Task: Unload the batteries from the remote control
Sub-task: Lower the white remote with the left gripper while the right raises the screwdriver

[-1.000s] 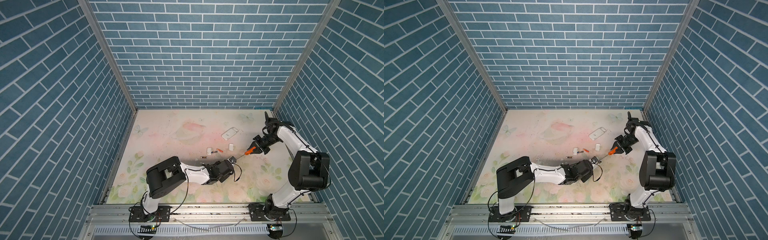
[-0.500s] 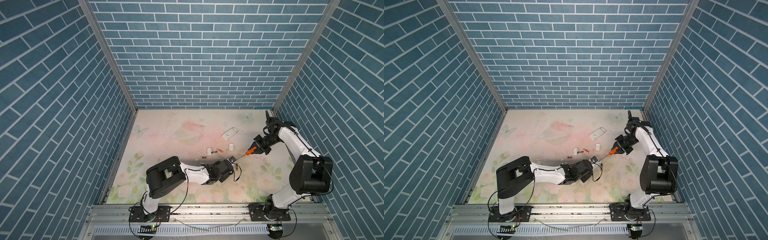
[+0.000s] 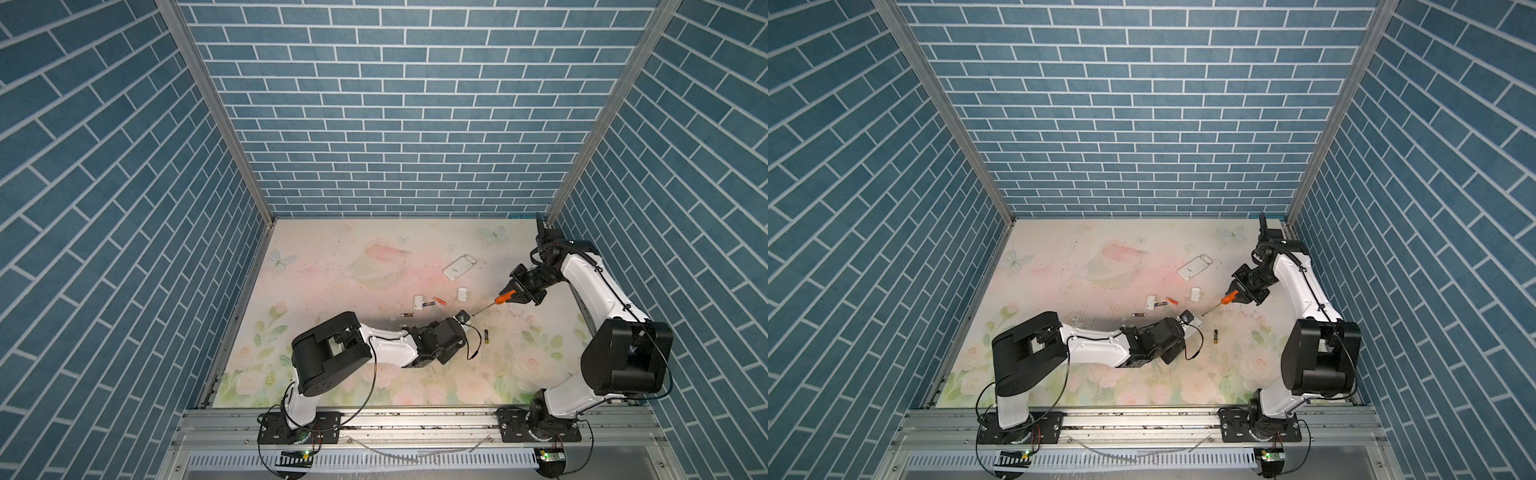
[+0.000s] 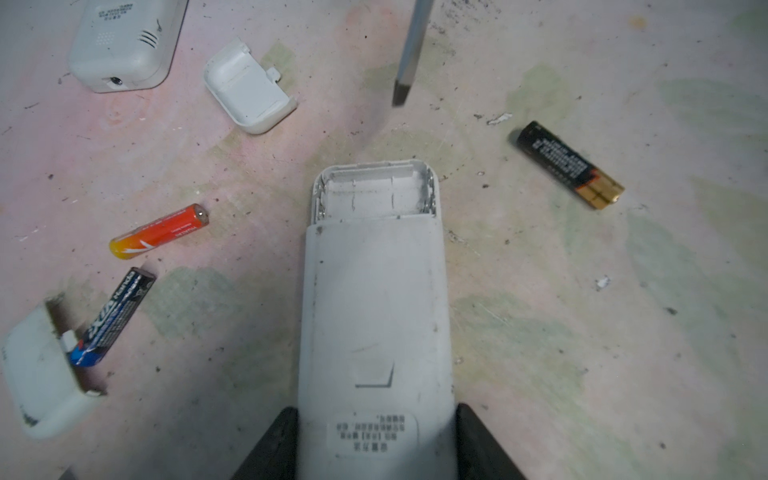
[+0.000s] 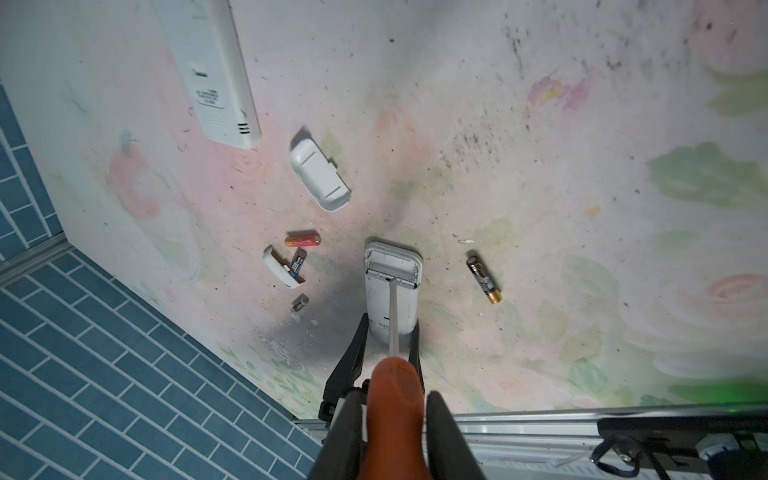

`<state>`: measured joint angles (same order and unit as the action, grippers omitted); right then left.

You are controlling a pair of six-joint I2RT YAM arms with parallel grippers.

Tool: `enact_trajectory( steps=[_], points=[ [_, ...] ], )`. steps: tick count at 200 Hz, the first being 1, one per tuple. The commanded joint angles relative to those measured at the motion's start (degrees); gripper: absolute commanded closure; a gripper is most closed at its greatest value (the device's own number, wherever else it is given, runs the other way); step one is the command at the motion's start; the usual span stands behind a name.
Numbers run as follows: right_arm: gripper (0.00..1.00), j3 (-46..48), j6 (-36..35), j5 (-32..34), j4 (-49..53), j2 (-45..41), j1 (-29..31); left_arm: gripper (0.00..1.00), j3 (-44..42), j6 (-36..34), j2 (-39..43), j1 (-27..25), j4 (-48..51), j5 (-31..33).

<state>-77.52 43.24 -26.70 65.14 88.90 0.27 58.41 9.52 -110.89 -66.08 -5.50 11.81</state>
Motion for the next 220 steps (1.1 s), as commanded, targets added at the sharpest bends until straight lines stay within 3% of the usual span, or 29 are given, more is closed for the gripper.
enact_trajectory(
  steps=[1,32,60,102,136,167,209,220],
  points=[
    [1.00,-2.85,-4.04,1.97,-1.55,-2.52,-1.24,0.54,-4.56,1.26,-5.58,0.74,19.01,-3.22],
    [1.00,0.90,-6.50,1.25,-3.94,-5.95,-6.60,0.46,-3.70,3.22,-3.98,0.71,22.20,-3.28],
    [1.00,-1.03,-13.79,4.66,2.28,-6.83,-10.59,0.40,-2.83,5.19,-1.85,0.92,24.23,-3.69],
    [1.00,-1.68,-20.13,9.75,6.72,-10.07,-13.29,0.34,-0.43,8.34,0.85,1.14,27.23,-5.13],
    [1.00,3.49,-20.54,8.33,4.44,-12.93,-14.46,0.31,0.71,10.51,2.97,1.31,28.33,-6.45],
    [1.00,8.65,-17.91,0.88,-6.94,-14.33,-14.83,0.30,-0.48,12.66,7.70,1.51,27.86,-6.27],
    [1.00,15.49,-5.62,-14.02,-30.25,-10.06,-18.00,0.30,-0.22,14.31,17.30,2.05,30.90,-2.82],
    [1.00,16.18,-2.48,-15.29,-35.60,-7.78,-18.11,0.30,-0.40,14.99,19.59,2.59,30.94,-2.28]
  ],
)
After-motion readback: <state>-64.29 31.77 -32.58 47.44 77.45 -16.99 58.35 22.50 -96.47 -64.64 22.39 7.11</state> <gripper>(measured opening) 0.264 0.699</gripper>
